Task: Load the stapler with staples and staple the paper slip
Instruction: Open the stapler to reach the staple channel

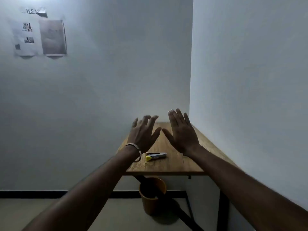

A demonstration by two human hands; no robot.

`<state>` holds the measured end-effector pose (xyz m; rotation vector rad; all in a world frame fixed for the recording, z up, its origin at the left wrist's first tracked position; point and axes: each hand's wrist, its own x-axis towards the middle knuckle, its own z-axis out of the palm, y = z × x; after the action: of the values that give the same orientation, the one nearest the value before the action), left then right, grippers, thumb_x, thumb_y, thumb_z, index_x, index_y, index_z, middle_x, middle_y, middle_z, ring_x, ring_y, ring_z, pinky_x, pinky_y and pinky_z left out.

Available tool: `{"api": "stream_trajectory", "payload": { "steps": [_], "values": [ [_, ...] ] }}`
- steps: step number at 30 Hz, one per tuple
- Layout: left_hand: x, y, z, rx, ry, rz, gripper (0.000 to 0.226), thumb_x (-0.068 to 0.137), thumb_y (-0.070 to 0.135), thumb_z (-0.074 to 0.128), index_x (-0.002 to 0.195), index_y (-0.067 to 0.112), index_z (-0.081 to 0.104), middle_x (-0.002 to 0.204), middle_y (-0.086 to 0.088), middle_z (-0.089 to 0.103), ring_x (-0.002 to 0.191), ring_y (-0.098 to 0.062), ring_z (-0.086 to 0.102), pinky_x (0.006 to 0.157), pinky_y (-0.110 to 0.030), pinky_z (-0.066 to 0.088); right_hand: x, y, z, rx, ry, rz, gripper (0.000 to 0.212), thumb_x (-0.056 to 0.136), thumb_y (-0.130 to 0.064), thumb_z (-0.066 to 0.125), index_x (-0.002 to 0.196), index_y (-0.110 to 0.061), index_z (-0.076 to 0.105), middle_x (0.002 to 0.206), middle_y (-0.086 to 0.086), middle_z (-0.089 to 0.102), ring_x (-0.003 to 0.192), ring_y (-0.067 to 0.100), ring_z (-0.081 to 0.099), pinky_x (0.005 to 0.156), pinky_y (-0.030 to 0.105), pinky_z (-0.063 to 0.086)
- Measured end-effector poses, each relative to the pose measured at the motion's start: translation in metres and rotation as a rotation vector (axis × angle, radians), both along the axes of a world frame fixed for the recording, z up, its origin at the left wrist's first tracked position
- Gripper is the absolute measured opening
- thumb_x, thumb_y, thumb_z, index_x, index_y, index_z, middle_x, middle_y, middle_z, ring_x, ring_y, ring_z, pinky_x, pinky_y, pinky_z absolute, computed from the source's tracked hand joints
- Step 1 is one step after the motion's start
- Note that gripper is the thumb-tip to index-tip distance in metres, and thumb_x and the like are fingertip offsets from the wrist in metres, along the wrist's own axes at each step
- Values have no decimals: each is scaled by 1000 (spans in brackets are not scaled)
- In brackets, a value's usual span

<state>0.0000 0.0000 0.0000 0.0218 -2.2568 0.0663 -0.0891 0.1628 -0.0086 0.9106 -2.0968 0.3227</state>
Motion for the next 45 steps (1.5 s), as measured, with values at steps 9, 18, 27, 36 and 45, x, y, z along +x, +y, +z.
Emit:
{"api": "stream_trajectory", "payload": {
  "steps": [9, 18, 27, 36, 45],
  "values": [
    [0, -5, -59, 174, -191, 138, 32, 93, 52, 51, 109, 24, 52, 109, 1, 61, 83, -18, 55, 65, -29, 36, 16, -8, -45, 197, -330, 69, 38, 101, -37, 43, 127, -16, 61, 125, 4, 63, 109, 24, 60, 92, 37, 49],
    [-16, -19, -77, 381, -532, 273, 50, 88, 59, 54, 117, 19, 61, 117, -9, 59, 102, -25, 57, 83, -35, 50, 5, -27, -66, 146, -590, 143, 27, 101, -31, 53, 116, -14, 69, 113, 7, 66, 103, 22, 58, 78, 28, 37],
    [-26, -32, -81, 724, -304, 52, 27, 89, 27, 67, 114, 16, 65, 109, -4, 67, 92, -18, 60, 67, -24, 44, -6, -41, -66, 26, -722, 199, 28, 96, -36, 60, 115, -15, 65, 109, 2, 60, 92, 12, 53, 70, 24, 39],
    [-34, -25, -72, 1571, -116, -416, 39, 90, 2, 64, 125, 10, 51, 108, -12, 67, 84, -19, 70, 57, -24, 56, -10, -56, -69, -441, -1174, 480, 50, 83, -25, 80, 129, -15, 62, 109, 5, 73, 96, 19, 73, 82, 37, 62],
    [-36, -29, -73, 1561, -163, -514, 17, 91, 20, 67, 101, 10, 75, 95, -9, 77, 82, -18, 74, 65, -27, 59, -15, -70, -71, -871, -1388, 477, 34, 86, -28, 76, 114, -10, 68, 103, 7, 76, 95, 25, 74, 80, 42, 63]
  ]
}}
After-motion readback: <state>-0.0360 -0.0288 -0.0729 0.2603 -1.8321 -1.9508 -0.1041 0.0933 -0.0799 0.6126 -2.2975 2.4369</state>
